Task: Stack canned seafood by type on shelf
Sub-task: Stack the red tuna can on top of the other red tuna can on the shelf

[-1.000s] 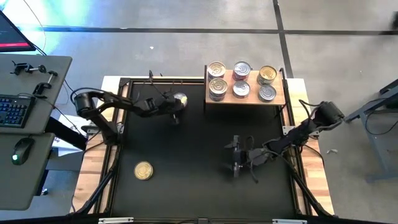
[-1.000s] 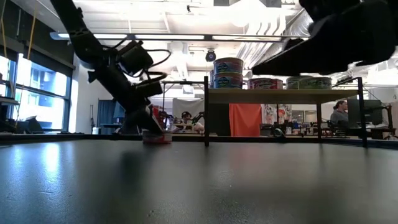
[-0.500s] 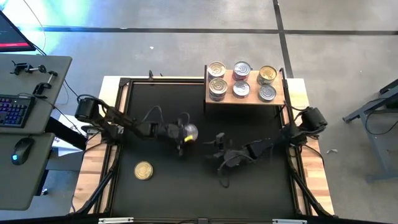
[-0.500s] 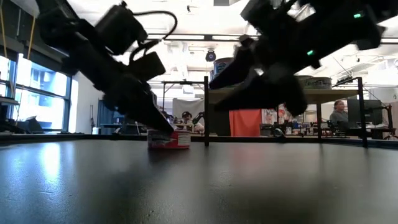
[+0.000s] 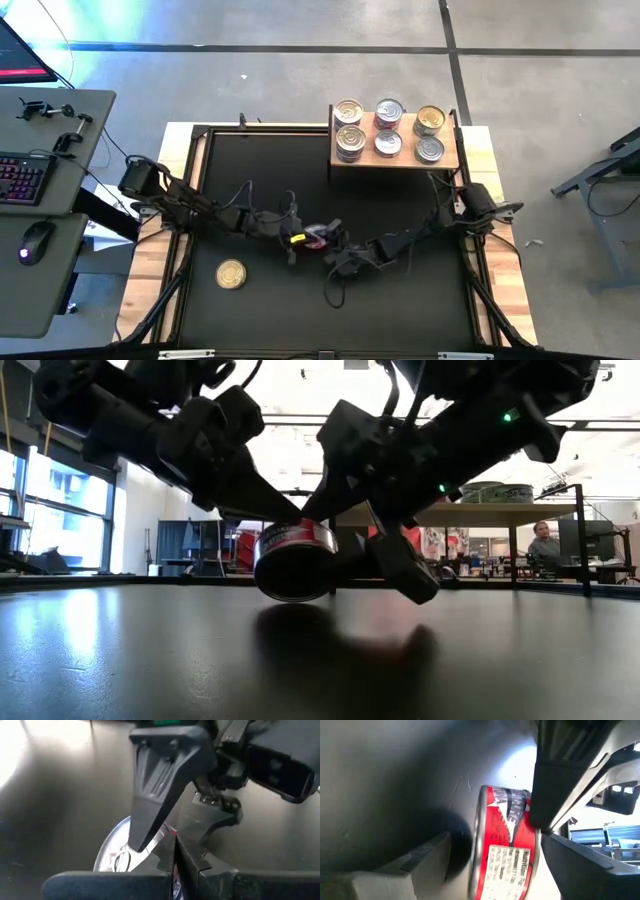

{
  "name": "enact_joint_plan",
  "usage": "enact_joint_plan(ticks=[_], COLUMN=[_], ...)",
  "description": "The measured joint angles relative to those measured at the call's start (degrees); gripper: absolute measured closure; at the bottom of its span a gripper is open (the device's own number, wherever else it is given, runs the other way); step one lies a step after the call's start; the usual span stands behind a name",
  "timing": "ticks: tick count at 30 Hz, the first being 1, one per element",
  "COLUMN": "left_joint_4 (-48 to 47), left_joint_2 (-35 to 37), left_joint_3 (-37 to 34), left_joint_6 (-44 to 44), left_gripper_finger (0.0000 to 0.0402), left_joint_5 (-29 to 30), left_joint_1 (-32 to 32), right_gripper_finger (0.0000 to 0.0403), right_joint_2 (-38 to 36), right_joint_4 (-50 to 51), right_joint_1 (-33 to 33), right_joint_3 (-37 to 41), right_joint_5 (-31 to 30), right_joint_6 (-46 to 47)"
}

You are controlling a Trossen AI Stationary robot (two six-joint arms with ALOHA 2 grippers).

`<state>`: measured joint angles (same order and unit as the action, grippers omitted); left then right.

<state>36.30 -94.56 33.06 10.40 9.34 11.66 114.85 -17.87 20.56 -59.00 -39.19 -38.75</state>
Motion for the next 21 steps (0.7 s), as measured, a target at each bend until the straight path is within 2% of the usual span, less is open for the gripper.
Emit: enact_joint_plan(ticks=[2,5,10,13,17,21], left_joint_4=[0.5,1.0,1.2,-0.5,-6.8,-10.3], left_joint_2=[0.0,0.0,0.3,2.8,8.1,12.3], left_joint_3=[0.0,0.0,0.1,0.1,0.1,0.1], left_joint_6=[0.0,0.0,0.0,0.0,0.0,0.0], left_gripper_finger=[0.0401,0.0401,0.0401,0.0401,0.0401,0.0401], left_joint_5=[0.0,0.1,-0.7,-0.3,1.6,2.9], left_joint_1=[0.2,0.5,0.5,0.5,0.4,0.5], right_gripper_finger=[0.0114,0.0156,0.028,0.0285,0.0285,0.0285], right_joint_2=[0.2,0.2,0.0,-2.1,-7.8,-16.2], right_joint_4=[0.0,0.1,2.5,9.7,25.0,39.5], right_joint_1=[0.0,0.0,0.7,2.6,6.2,11.3], right_joint_3=[-0.3,-0.3,-0.4,-0.4,-0.3,-0.3], right_joint_5=[0.0,0.1,-0.1,-0.2,-0.7,-8.5], right_joint_6=[0.5,3.1,10.2,16.6,28.4,38.6])
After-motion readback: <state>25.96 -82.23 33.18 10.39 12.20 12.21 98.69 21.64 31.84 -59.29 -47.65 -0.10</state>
